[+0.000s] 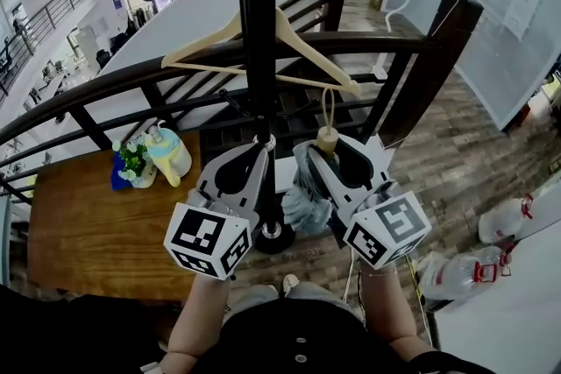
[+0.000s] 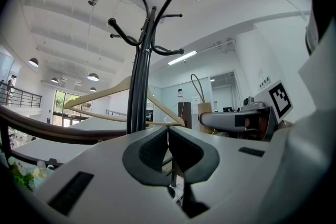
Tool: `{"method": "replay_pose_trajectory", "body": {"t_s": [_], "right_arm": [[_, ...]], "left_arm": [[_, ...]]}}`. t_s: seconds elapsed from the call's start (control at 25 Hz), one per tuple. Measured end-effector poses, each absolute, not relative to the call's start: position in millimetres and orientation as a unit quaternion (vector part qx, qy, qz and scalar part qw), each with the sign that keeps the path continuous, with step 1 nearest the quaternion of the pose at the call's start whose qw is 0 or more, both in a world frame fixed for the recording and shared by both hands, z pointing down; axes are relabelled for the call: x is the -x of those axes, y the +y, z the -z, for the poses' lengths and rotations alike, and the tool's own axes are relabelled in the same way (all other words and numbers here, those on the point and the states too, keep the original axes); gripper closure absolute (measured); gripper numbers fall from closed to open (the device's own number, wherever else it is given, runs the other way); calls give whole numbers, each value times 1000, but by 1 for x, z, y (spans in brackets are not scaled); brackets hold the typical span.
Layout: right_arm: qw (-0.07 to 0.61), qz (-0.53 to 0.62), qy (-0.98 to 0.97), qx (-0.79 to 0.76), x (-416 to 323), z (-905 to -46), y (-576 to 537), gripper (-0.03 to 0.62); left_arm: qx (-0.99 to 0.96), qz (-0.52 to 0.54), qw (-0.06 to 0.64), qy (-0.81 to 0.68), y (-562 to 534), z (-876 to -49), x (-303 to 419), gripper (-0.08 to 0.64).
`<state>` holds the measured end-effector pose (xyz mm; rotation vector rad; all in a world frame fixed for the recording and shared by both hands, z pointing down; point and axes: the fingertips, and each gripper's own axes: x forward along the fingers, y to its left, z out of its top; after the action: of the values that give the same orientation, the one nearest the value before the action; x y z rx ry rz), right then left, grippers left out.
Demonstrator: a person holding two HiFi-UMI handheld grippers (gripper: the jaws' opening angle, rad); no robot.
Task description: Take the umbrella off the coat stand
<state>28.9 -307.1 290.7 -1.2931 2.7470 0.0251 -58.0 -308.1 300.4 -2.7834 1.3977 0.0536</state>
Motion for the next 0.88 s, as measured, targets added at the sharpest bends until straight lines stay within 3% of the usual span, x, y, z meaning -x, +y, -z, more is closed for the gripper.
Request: {"method": "replay_pose_trajectory", "body": {"t_s": [0.88], "right_arm": [[30, -2, 905, 425, -26, -306, -313, 448]], "left_arm": [[892, -14, -5, 453, -313, -310, 60, 545]]}}
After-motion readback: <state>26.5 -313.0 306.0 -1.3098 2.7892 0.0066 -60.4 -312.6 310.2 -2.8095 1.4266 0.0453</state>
